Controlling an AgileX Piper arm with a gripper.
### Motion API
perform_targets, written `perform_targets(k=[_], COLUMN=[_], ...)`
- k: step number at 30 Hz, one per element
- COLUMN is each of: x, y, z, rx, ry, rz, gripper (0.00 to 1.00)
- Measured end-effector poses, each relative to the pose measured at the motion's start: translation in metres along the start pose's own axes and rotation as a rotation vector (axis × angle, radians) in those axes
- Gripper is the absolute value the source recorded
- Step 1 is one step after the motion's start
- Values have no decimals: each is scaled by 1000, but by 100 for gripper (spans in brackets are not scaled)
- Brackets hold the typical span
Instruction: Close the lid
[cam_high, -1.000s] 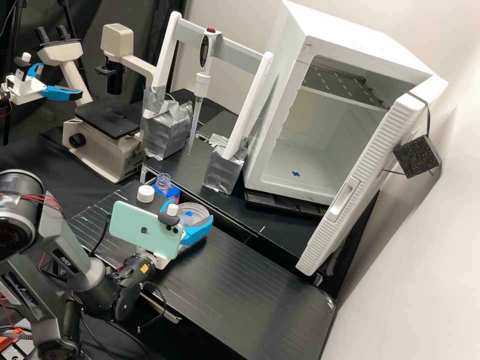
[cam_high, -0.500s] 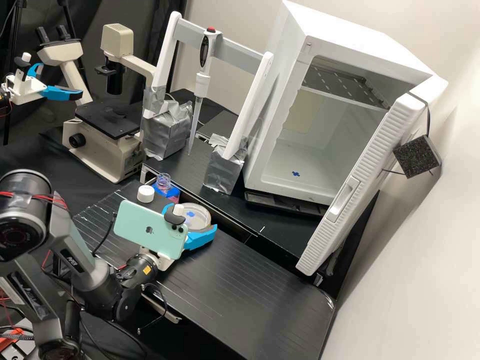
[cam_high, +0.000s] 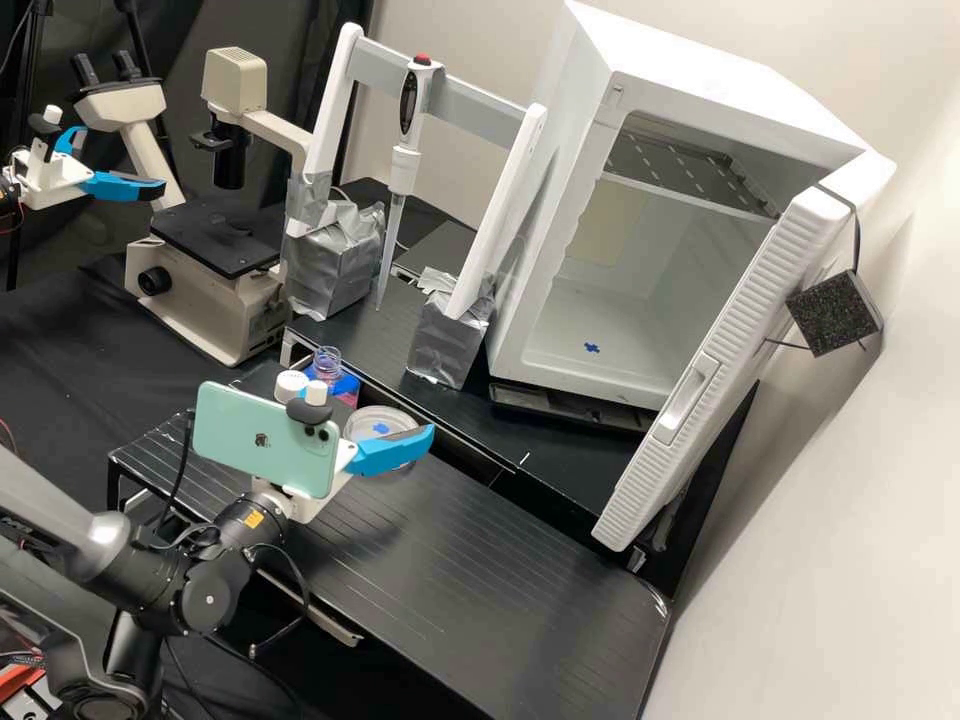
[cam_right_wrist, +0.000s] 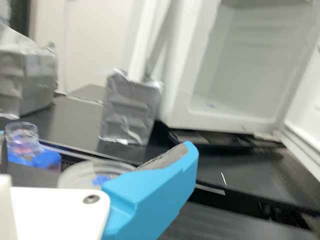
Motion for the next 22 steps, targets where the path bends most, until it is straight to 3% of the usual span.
perform_targets(k=[4,7,9,12,15,22], x=[0,0,2,14,21,23], y=[2,8,11,14,13,13], z=[-8,-10,-13,-18,-17,-15], rx=[-6,17,72,233,299,302], ry=[43,50,79,136,104,52], rz=[36,102,143,246,335,377], gripper=[100,100,100,100,100,100])
